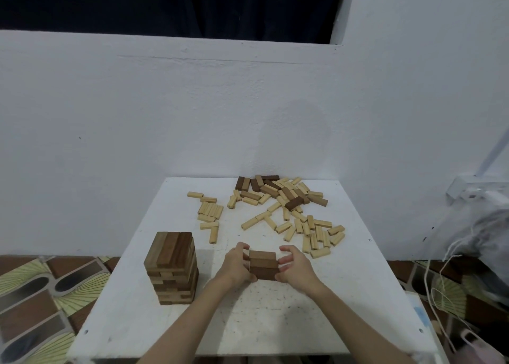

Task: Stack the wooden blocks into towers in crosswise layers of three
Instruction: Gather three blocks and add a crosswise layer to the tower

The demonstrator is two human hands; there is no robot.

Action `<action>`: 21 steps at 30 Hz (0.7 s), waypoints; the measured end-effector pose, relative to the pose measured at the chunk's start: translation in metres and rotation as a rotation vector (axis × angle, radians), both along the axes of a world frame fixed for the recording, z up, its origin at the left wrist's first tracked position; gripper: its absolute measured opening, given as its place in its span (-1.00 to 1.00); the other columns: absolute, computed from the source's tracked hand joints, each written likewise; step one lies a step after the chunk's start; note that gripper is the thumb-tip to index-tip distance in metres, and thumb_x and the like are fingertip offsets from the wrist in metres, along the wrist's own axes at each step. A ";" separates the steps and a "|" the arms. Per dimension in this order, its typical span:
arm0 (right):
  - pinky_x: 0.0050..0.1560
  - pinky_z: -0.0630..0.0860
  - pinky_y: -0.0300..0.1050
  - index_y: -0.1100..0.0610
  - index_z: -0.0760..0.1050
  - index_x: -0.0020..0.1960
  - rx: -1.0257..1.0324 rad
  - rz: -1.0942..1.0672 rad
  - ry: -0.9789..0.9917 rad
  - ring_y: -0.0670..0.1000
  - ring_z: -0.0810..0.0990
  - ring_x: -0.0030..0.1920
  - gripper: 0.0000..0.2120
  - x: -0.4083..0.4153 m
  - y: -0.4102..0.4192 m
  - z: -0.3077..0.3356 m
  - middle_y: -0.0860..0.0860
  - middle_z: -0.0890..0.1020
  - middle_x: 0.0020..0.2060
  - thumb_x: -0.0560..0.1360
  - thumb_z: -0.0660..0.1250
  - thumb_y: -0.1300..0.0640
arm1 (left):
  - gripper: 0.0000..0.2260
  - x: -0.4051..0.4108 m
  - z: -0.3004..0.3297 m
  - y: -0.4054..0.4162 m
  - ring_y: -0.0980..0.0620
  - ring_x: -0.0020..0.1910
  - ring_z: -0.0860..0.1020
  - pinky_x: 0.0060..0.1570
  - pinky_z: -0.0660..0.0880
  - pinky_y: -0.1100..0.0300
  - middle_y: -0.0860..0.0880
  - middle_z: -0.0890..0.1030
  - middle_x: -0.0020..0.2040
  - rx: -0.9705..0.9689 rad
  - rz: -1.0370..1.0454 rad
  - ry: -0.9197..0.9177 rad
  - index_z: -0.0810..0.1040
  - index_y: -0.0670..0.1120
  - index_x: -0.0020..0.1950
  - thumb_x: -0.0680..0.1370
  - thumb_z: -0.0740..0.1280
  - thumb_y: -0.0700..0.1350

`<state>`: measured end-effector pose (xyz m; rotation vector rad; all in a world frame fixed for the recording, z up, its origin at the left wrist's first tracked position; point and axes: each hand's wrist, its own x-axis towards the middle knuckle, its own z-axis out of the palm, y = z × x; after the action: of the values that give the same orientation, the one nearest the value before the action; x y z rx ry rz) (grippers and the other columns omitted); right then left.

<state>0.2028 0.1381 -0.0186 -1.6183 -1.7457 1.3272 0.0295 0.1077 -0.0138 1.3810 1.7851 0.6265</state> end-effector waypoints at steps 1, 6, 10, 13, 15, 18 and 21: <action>-0.14 0.60 -0.12 0.14 0.33 0.36 0.000 -0.019 0.016 -0.02 0.57 -0.13 -0.34 -0.001 0.000 -0.001 0.01 0.51 -0.06 0.34 0.43 0.45 | -0.31 0.000 -0.001 0.000 0.01 -0.06 0.51 -0.15 0.47 0.25 -0.10 0.45 0.11 -0.005 0.005 -0.008 0.27 -0.14 0.37 0.33 0.50 -0.34; -0.06 0.62 -0.08 0.15 0.34 0.36 0.005 -0.081 0.067 0.03 0.60 -0.06 -0.36 -0.003 -0.001 -0.005 0.07 0.56 0.00 0.34 0.42 0.45 | -0.32 -0.002 -0.001 -0.001 0.05 -0.11 0.48 -0.20 0.46 0.31 -0.06 0.46 0.05 -0.012 0.016 -0.037 0.29 -0.14 0.35 0.32 0.51 -0.34; -0.02 0.61 -0.10 0.13 0.34 0.36 -0.003 -0.111 0.075 0.00 0.60 -0.05 -0.37 -0.004 0.000 -0.003 0.02 0.53 -0.01 0.37 0.44 0.43 | -0.34 -0.005 -0.001 -0.001 0.09 -0.17 0.47 -0.29 0.44 0.39 -0.07 0.47 0.04 -0.010 0.030 -0.052 0.31 -0.14 0.33 0.32 0.52 -0.34; 0.01 0.60 -0.09 0.15 0.35 0.35 0.002 -0.132 0.073 -0.02 0.60 -0.07 -0.39 -0.006 -0.001 -0.004 0.03 0.55 -0.03 0.38 0.41 0.45 | -0.35 -0.005 -0.002 -0.002 0.07 -0.16 0.47 -0.30 0.44 0.38 -0.07 0.48 0.02 -0.005 0.042 -0.061 0.32 -0.15 0.33 0.32 0.51 -0.34; 0.00 0.60 -0.11 0.16 0.36 0.34 0.004 -0.146 0.084 -0.05 0.59 -0.10 -0.41 -0.006 -0.001 -0.004 0.02 0.56 -0.06 0.38 0.40 0.45 | -0.36 -0.005 -0.002 -0.002 0.10 -0.19 0.47 -0.31 0.44 0.39 -0.07 0.49 0.01 -0.003 0.050 -0.069 0.33 -0.15 0.32 0.32 0.52 -0.35; 0.03 0.60 -0.07 0.14 0.38 0.32 -0.003 -0.165 0.095 -0.01 0.60 -0.05 -0.43 -0.006 -0.001 -0.004 0.04 0.58 -0.03 0.38 0.41 0.44 | -0.37 -0.005 -0.003 -0.002 0.12 -0.21 0.47 -0.32 0.43 0.40 -0.06 0.49 -0.01 0.001 0.063 -0.082 0.34 -0.14 0.30 0.31 0.52 -0.33; -0.03 0.59 -0.14 0.15 0.40 0.30 0.011 -0.189 0.108 -0.02 0.60 -0.08 -0.47 -0.005 -0.002 -0.004 0.03 0.58 -0.06 0.39 0.40 0.43 | -0.39 -0.006 -0.004 -0.002 0.11 -0.21 0.46 -0.31 0.44 0.40 -0.04 0.48 -0.03 0.009 0.074 -0.100 0.36 -0.13 0.28 0.31 0.52 -0.34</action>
<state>0.1976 0.1358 -0.0227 -1.6289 -1.4953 1.2872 0.0240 0.1053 -0.0174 1.2717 1.7621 0.7316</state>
